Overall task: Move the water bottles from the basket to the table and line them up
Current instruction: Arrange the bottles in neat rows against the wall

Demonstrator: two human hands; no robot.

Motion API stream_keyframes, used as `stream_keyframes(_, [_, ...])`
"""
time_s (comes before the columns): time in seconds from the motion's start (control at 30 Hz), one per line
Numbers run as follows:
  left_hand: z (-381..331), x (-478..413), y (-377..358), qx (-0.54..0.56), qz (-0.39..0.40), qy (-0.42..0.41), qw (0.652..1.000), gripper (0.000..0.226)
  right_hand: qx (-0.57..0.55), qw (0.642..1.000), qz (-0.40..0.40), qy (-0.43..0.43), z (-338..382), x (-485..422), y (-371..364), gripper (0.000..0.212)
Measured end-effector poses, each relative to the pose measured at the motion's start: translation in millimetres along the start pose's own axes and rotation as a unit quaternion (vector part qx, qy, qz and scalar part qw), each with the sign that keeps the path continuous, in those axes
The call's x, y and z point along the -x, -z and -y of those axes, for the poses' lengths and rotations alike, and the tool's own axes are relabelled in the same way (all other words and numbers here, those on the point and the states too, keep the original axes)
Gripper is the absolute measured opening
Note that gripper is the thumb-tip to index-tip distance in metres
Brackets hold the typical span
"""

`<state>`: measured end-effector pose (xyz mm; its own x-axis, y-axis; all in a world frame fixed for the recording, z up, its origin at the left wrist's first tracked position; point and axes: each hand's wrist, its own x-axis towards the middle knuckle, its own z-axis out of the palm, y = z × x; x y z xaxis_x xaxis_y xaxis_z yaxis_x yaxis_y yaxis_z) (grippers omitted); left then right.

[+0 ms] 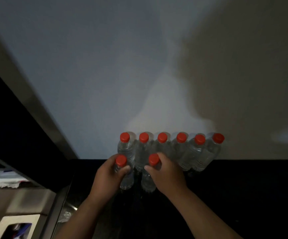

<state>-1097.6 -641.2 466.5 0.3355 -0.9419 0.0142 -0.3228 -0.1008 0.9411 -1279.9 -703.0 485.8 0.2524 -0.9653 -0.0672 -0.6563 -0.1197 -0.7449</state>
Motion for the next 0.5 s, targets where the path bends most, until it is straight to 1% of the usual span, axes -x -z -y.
stream_keyframes(0.07, [12.9,-2.7,-0.3,0.005,0.011,-0.009,1.0,0.041,-0.055,0.998,0.002,-0.021,-9.4,3.6,-7.3,0.019])
stream_keyframes(0.17, [34.3,-6.8,-4.0,0.001,0.034,-0.001,0.999,0.065,-0.142,0.987,0.04,-0.057,-25.5,8.2,-22.8,0.038])
stream_keyframes(0.27, [47.0,-10.2,-11.1,-0.005,0.023,0.048,0.999,0.072,-0.151,0.985,0.047,-0.073,-42.9,1.7,-35.5,0.052])
stream_keyframes(0.37, [61.8,-11.9,-17.5,-0.023,0.04,0.104,0.994,0.064,-0.15,0.982,0.037,-0.107,-56.0,-3.5,-49.8,0.057])
stream_keyframes(0.43, [71.6,-19.2,-21.3,-0.04,0.066,0.107,0.991,0.045,-0.147,0.982,0.022,-0.116,-62.1,-6.7,-60.4,0.059])
stream_keyframes(0.47, [74.7,-22.6,-24.4,-0.047,0.077,0.1,0.991,0.036,-0.147,0.982,0.014,-0.114,-64.2,-8.6,-65.7,0.055])
stream_keyframes(0.5, [77.0,-26.1,-27.4,-0.054,0.082,0.093,0.991,0.035,-0.149,0.982,0.01,-0.111,-63.5,-10.8,-69.7,0.051])
